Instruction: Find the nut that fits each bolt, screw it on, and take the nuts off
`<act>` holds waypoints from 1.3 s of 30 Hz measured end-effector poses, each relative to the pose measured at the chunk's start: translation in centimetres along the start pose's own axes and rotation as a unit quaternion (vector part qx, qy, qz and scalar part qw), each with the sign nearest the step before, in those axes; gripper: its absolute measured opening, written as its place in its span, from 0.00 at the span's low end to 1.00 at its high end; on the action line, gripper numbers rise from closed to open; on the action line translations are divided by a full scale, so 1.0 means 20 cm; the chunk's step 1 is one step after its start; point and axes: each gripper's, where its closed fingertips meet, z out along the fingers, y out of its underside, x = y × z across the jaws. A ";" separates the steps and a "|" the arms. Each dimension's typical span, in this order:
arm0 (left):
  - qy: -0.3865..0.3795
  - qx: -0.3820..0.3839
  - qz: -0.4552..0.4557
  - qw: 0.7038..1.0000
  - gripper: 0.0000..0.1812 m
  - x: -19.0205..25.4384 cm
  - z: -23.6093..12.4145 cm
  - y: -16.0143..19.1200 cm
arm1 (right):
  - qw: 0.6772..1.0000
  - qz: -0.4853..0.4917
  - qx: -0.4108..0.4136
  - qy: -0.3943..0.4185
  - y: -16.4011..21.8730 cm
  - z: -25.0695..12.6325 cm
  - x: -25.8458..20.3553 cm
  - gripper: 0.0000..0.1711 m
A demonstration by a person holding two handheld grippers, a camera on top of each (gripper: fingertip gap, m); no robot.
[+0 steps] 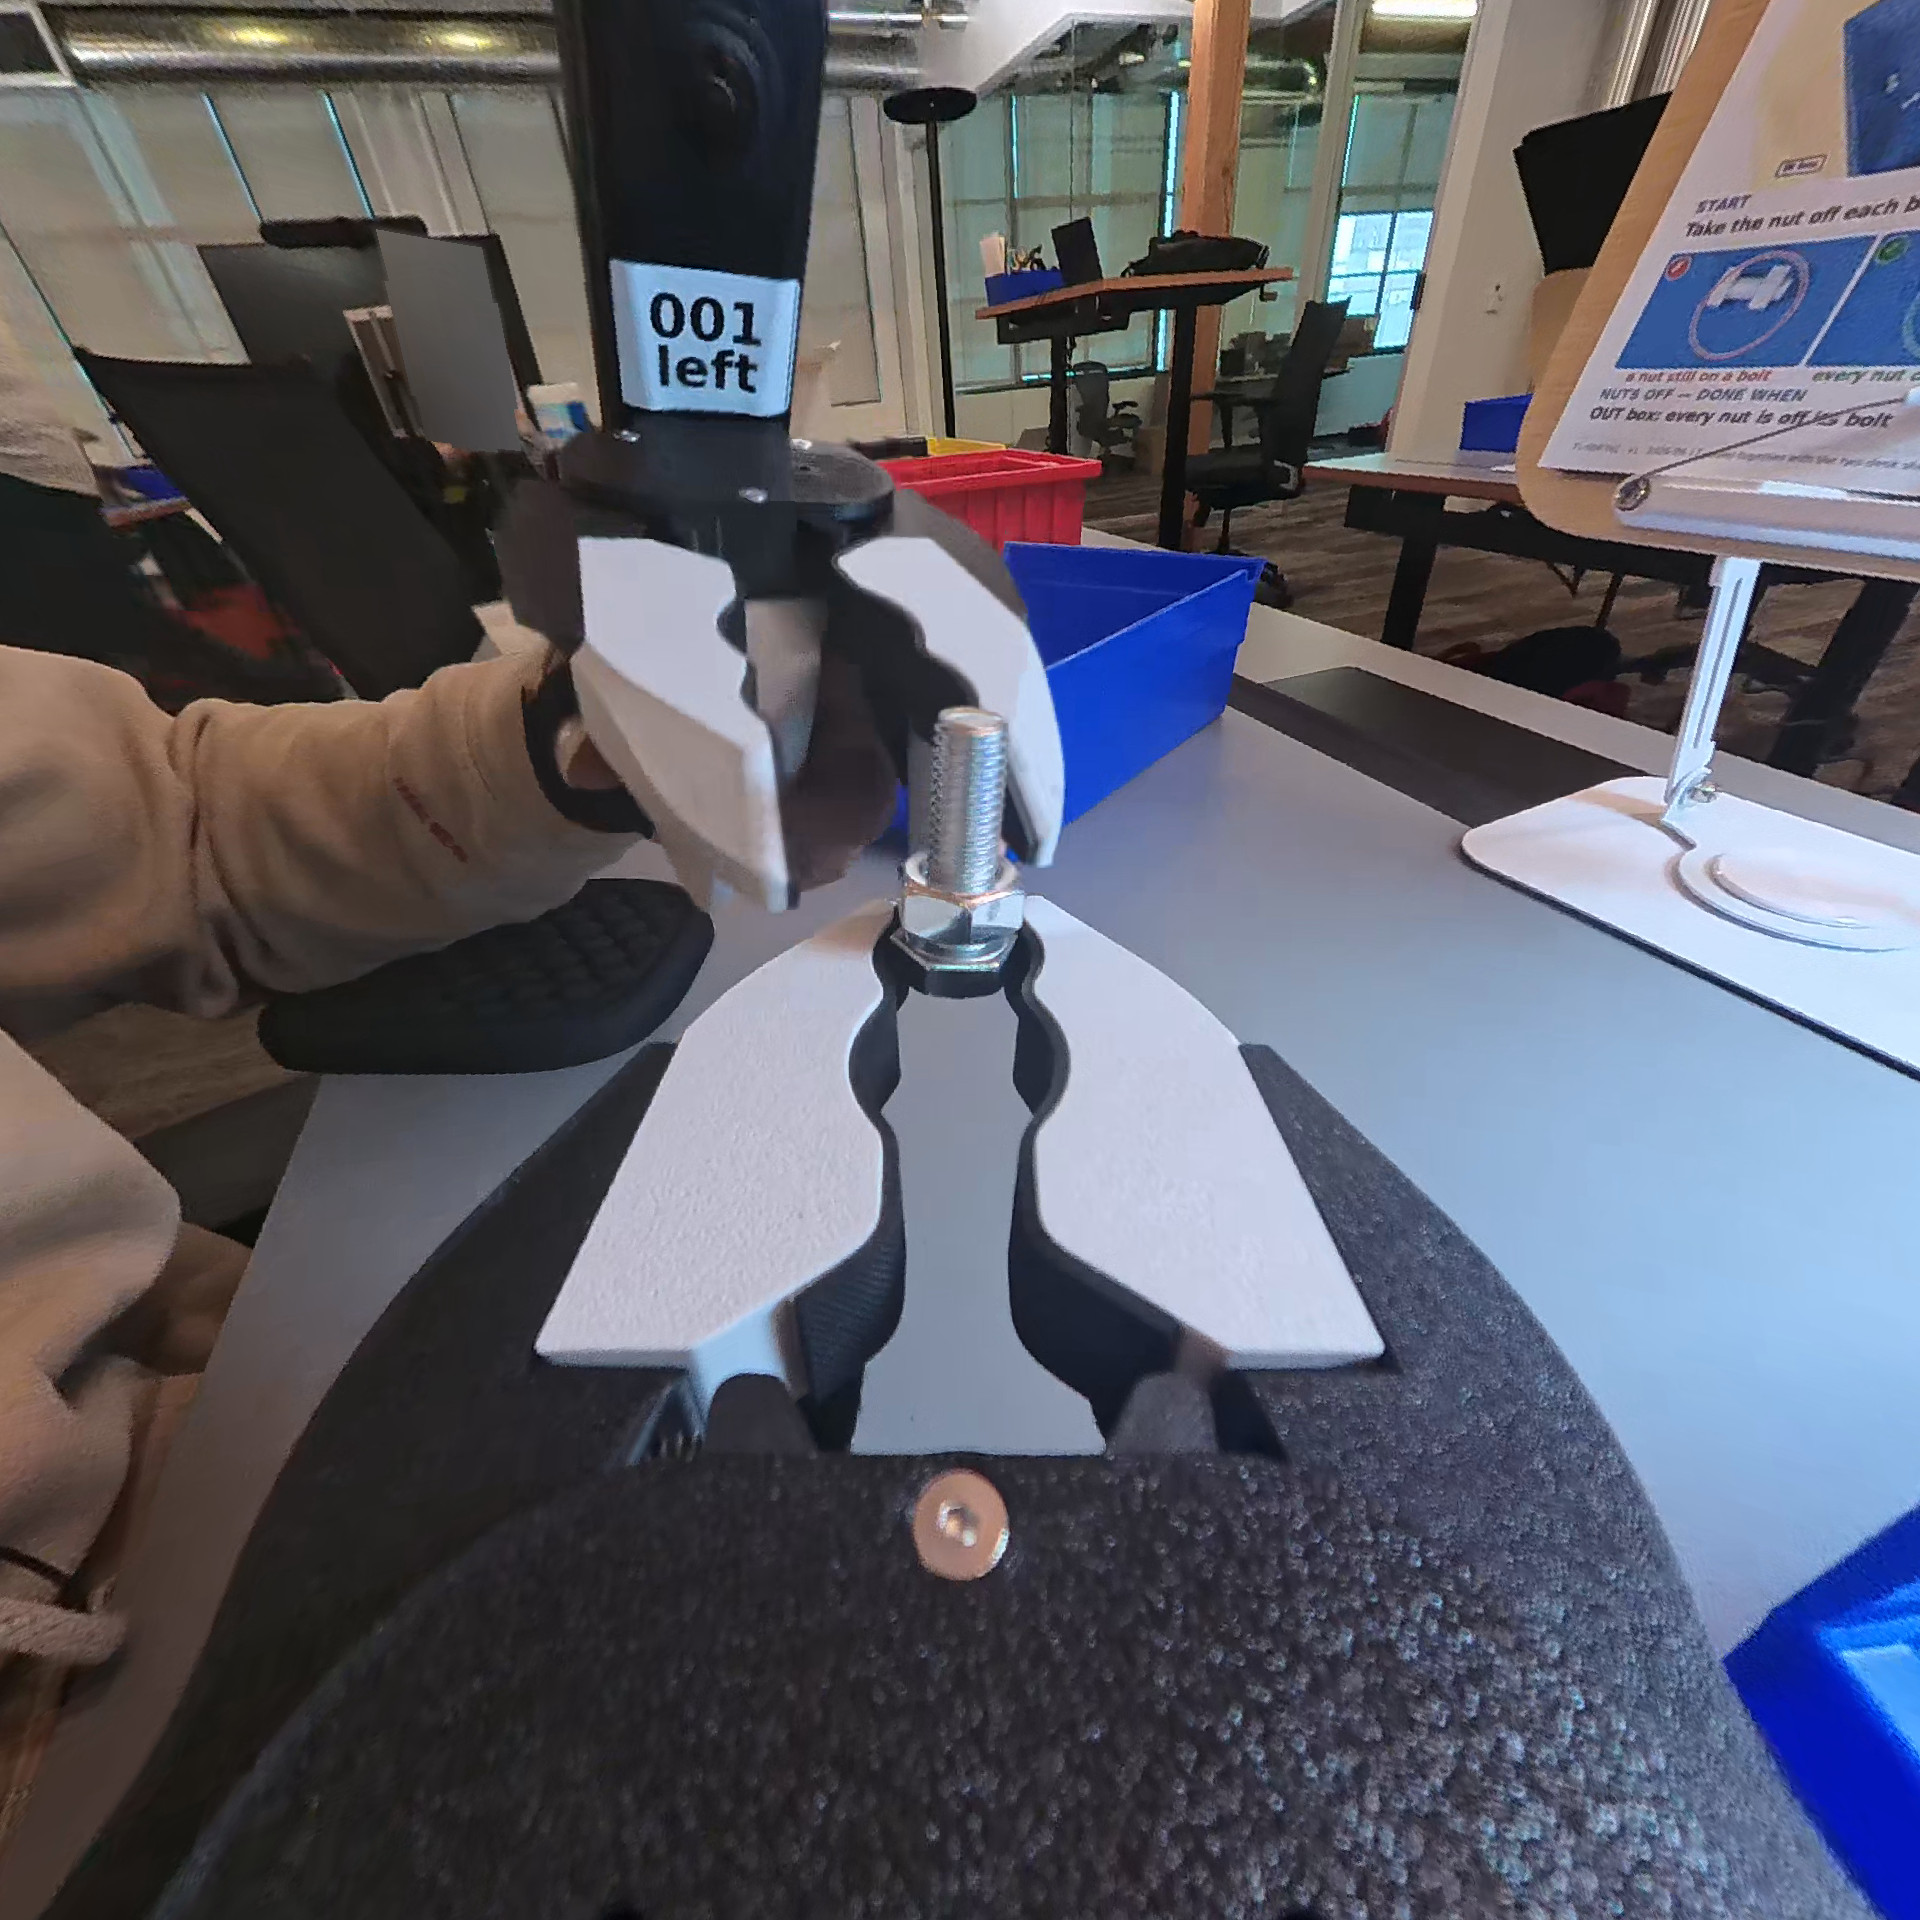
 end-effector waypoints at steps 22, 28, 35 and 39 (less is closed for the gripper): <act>-0.015 0.019 0.025 0.999 0.17 0.06 -0.05 0.01 | 0.998 0.012 -0.050 0.022 0.05 0.01 0.04 0.10; 0.000 -0.007 0.019 1.000 0.17 0.08 -0.01 0.08 | 0.997 0.008 -0.075 0.007 0.09 0.03 0.00 0.10; -0.008 0.038 0.002 0.999 0.26 0.04 -0.03 0.02 | 0.996 0.007 -0.085 0.006 0.09 0.03 0.01 0.10; 0.020 0.013 0.005 1.000 0.17 0.09 -0.02 0.06 | 0.997 0.006 -0.082 -0.001 0.08 0.03 -0.01 0.10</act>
